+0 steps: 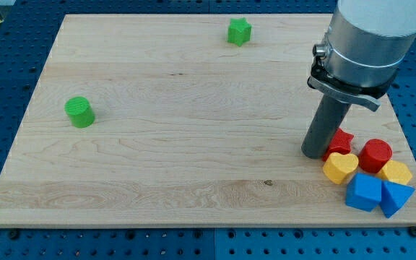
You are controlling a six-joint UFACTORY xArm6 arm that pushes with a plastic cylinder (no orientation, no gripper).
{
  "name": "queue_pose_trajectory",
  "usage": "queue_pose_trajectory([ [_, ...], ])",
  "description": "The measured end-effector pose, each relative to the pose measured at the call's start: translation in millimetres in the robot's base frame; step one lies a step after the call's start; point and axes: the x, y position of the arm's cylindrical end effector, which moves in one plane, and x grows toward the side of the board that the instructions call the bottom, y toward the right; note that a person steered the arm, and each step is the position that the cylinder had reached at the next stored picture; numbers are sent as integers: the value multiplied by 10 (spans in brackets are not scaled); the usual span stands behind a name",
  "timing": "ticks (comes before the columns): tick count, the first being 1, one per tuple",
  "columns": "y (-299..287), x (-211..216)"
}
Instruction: Move your arm to the bottom right of the green star
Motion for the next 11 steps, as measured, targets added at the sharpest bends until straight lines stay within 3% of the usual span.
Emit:
queue_pose_trajectory([
  [2, -521, -495],
  [7, -558, -604],
  [11, -131, -1823],
])
